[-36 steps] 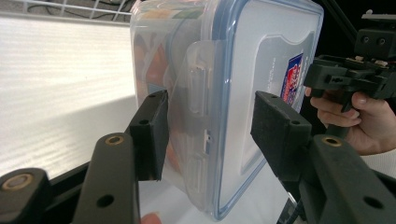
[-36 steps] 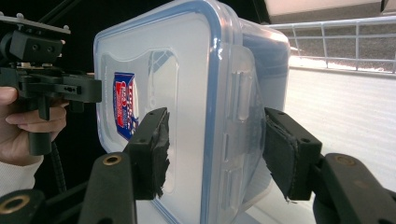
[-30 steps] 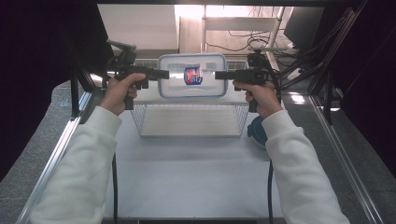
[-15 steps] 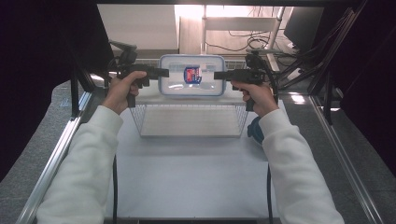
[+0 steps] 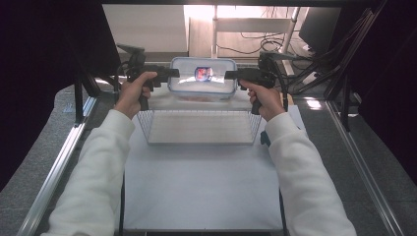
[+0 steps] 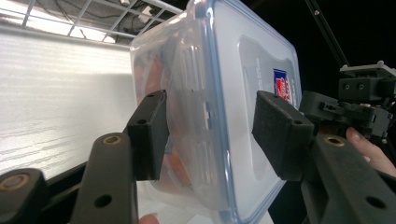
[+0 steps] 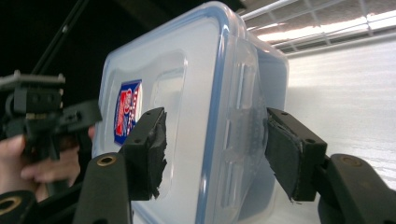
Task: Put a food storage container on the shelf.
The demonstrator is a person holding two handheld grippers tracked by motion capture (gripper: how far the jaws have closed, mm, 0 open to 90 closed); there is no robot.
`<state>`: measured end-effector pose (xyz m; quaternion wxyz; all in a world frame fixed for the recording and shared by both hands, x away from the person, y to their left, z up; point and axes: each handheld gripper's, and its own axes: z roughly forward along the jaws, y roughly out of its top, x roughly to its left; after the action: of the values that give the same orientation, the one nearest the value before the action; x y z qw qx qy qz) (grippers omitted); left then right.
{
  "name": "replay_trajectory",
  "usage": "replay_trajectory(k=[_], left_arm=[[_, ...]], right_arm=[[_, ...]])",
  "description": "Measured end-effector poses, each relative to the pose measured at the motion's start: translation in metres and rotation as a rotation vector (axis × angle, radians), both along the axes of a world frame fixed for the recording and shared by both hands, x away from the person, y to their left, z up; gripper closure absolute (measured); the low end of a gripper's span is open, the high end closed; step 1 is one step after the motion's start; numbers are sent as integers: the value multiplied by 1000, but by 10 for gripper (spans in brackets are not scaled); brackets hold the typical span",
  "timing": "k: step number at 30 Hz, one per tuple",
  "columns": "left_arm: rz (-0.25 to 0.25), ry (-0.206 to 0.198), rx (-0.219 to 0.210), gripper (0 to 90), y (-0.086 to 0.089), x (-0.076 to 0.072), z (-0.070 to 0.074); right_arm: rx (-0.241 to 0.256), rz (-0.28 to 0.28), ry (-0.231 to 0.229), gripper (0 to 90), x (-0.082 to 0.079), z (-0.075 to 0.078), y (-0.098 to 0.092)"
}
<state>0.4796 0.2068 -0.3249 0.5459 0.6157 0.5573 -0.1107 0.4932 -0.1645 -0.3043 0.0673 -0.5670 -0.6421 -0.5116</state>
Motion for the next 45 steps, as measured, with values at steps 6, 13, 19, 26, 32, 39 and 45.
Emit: replay_trajectory(k=[6, 13, 19, 26, 32, 39, 45], left_arm=[[8, 29, -30, 424, 1, 4, -8], [20, 14, -24, 383, -2, 6, -12], [58, -36, 56, 222, -11, 1, -8], [123, -236, 154, 162, -15, -33, 15], [86, -329, 206, 163, -20, -71, 15], [-4, -332, 319, 172, -24, -126, -10], [-62, -316, 368, 183, -29, -159, -39]], right_arm=[[34, -54, 23, 393, 7, -7, 2], [65, -82, 34, 388, 12, -14, 2], [19, -83, 5, 236, 9, -14, 9], [-18, -144, -176, 92, -20, -10, 9], [-123, -116, -278, 77, -45, -6, 2], [-224, 4, -372, 102, -92, -8, -33], [-328, 96, -429, 120, -126, -30, -56]])
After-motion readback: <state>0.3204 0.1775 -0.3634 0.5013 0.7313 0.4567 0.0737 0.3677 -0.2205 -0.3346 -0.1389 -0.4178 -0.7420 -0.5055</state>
